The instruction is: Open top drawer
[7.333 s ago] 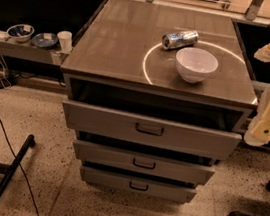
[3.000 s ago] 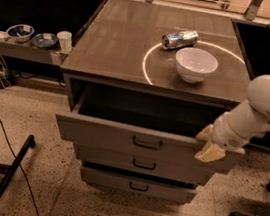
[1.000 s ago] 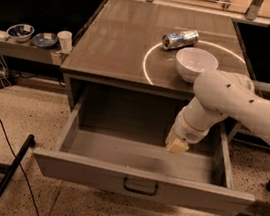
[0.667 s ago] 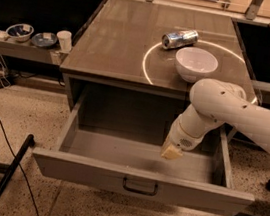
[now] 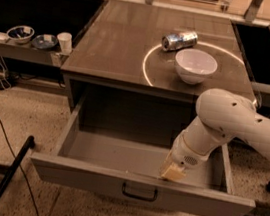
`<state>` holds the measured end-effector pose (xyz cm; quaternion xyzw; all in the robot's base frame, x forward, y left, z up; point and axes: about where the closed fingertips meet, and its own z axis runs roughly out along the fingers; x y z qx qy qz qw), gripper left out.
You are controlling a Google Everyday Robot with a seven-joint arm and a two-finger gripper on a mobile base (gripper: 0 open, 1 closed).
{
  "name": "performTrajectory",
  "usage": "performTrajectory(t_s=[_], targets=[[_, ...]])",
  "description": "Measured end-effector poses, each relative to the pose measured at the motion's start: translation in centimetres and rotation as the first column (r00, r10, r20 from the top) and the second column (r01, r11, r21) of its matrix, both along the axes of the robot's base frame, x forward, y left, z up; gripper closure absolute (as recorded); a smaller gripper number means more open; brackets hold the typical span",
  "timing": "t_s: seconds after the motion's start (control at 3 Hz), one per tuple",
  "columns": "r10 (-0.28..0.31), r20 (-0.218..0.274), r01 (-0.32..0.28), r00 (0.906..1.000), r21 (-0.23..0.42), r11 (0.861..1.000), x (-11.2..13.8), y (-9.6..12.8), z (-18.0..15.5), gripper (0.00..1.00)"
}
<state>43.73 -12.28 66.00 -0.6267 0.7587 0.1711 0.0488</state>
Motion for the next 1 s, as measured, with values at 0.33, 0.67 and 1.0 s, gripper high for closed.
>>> performTrajectory(t_s=[0.33, 0.67, 1.0], targets=[[0.010, -0.040, -0.008, 0.9991, 0.048, 0.999, -2.9, 0.5, 1.3, 1.00], [0.010, -0.046, -0.008, 0.9989, 0.059, 0.998, -3.4, 0.5, 1.5, 1.00], [-0.034, 0.029, 0.030, 0.9990, 0.124, 0.992, -2.6, -1.3, 3.6, 1.00]])
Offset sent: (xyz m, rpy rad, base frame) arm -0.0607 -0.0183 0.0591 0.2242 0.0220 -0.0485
